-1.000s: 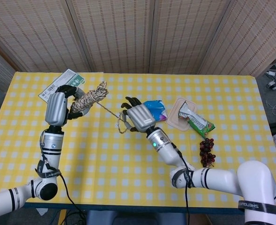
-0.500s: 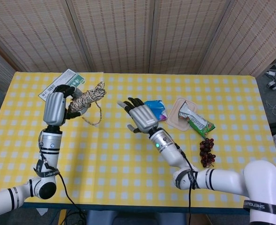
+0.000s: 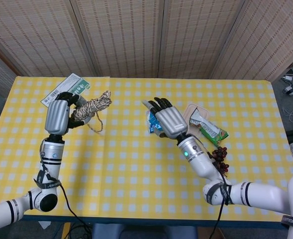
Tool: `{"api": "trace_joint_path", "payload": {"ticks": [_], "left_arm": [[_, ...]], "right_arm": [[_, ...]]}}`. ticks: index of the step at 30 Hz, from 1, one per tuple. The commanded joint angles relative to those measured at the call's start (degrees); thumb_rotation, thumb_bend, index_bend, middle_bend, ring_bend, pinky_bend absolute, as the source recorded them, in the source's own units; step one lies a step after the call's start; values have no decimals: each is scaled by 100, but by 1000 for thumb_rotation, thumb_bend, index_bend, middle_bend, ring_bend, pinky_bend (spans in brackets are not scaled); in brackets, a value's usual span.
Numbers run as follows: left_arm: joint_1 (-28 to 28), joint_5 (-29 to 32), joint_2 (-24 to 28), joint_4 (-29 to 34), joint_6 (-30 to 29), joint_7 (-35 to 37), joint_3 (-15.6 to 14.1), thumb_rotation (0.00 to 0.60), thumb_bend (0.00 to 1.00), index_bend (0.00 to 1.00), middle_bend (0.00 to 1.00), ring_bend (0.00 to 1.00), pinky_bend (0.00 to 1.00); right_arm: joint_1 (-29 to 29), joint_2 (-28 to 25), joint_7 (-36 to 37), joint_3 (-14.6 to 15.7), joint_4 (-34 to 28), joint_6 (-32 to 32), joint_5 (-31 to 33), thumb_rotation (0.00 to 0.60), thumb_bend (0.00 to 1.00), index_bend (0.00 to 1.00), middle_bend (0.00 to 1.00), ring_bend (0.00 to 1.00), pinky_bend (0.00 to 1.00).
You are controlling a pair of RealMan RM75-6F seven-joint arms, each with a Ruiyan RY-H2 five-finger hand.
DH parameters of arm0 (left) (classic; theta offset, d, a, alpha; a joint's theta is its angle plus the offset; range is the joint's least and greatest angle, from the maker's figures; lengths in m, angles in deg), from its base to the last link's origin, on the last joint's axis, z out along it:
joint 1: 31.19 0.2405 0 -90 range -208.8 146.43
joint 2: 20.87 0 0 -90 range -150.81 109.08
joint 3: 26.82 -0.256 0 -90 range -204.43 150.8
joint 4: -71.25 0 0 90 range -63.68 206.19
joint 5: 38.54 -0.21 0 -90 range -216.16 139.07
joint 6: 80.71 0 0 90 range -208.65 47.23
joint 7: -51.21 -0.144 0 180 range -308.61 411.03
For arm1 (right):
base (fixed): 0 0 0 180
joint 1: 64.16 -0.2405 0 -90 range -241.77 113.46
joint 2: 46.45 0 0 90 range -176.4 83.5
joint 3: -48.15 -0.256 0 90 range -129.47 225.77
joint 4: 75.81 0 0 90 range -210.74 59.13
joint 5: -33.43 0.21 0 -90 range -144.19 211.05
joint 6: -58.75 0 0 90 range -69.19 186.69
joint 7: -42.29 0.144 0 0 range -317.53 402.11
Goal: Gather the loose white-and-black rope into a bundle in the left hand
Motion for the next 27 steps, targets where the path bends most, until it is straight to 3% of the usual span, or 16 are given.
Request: {"api": "trace_joint_path", "payload": {"ticks": [1,7,13,20,27], "left_arm": [[11,11,8,-17,-5,8,5,600,249,683,714,490,241],[60,32,49,-67,-14,30,-4,600,249,683,714,490,241],[109,55,93,-131,-20,77,-1,600,249,683,714,490,241],[111,42,109,-188,-8,46,-14,600,250,683,714,490,241],[107,62,116,-182,-34,-10,14,600,250,683,715,490,241]], "right_arm": [[355,-370,-207,251,-393,384,-115,600,279,0,119,42,75],[1195,-735,-385,734,-846,1569,-760,600,370,4,173,73,127],[2189,-1206,-78,1314,-1199,2400,-1265,600,384,20,179,76,135],[3145,-1634,550,1955,-1120,2873,-1949,600,384,28,189,76,135],[3817,-1687,795,2246,-874,3247,-2454,600,382,28,189,76,135]]}}
